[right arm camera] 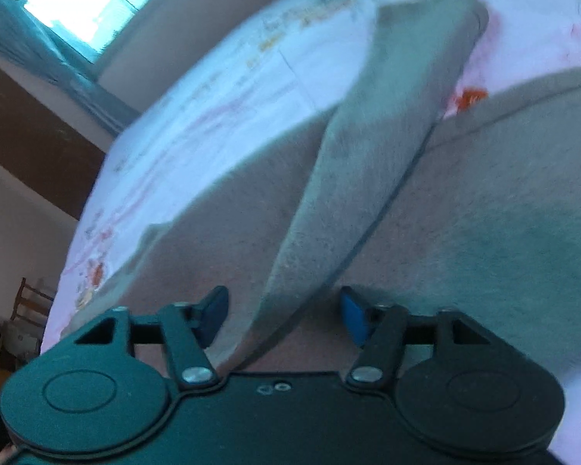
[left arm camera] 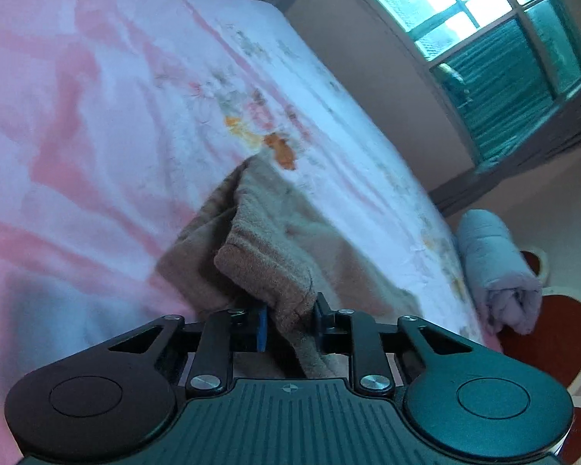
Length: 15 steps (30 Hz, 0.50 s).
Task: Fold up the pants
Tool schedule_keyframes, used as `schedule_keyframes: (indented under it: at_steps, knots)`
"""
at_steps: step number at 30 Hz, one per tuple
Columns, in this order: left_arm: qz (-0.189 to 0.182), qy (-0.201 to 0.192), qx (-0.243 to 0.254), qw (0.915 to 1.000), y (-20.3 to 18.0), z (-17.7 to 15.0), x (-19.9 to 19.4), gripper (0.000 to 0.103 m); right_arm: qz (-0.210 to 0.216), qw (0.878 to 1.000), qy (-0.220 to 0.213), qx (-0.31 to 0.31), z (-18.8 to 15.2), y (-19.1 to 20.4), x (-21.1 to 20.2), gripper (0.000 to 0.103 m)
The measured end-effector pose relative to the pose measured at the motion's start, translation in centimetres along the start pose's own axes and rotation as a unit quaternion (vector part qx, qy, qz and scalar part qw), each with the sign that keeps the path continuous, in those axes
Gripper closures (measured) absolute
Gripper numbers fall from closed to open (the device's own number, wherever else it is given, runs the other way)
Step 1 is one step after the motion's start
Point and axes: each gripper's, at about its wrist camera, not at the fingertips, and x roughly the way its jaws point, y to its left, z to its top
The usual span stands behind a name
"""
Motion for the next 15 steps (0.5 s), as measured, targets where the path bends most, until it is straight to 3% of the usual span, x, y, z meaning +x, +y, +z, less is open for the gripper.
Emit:
schedule_keyframes:
  at_steps: [1, 3, 7, 9, 11, 12, 13, 15]
  knots:
    - [-0.008, 0.0, 0.002, 1.0, -0.3, 0.8, 0.1, 0.082, 0.001, 1.0, 0.007, 0.005, 0.3, 0.0, 0.5, 0.103]
    - [-0.039, -0.015, 0.007, 0.9991, -1.3, 2.3, -0.1, 0.082, 0.03, 0.999, -0.018, 0.022, 1.3, 0.2, -0.2, 0.103]
    - [-0.126, -0.053, 0.034, 0.99, -2.7, 4.7, -0.8, 0.083, 0.074, 0.989, -0.119, -0.052, 1.4, 3.6, -7.0, 0.103]
    - [-0.123, -0.041, 0.032, 0.9911, -1.4, 4.3, -0.5, 0.083, 0.094, 0.983, -0.141, -0.074, -0.4, 3.6, -9.7, 0.103]
    - [-0.047, 0.023, 0.035, 0.998, 1.1, 2.5, 1.4, 0.083, 0.07, 0.985, -0.116, -0.106, -3.2, 2.7, -9.0, 0.103]
    - [-0.029, 0.049, 0.031, 0.9979, 2.4, 1.6, 2.1, 0.083, 0.041, 0.991, -0.072, -0.108, -4.5, 1.7, -6.9, 0.103]
    - [-0.04, 0.052, 0.02, 0.9976, 3.5, 0.9, 2.2, 0.083, 0.01, 0.996, -0.027, -0.085, -5.5, 0.0, -4.7, 0.103]
    - [-0.054, 0.041, 0.002, 0.9977, 3.8, 0.5, 1.6, 0.083, 0.025, 0.998, -0.025, -0.042, -6.5, -2.2, -3.6, 0.103]
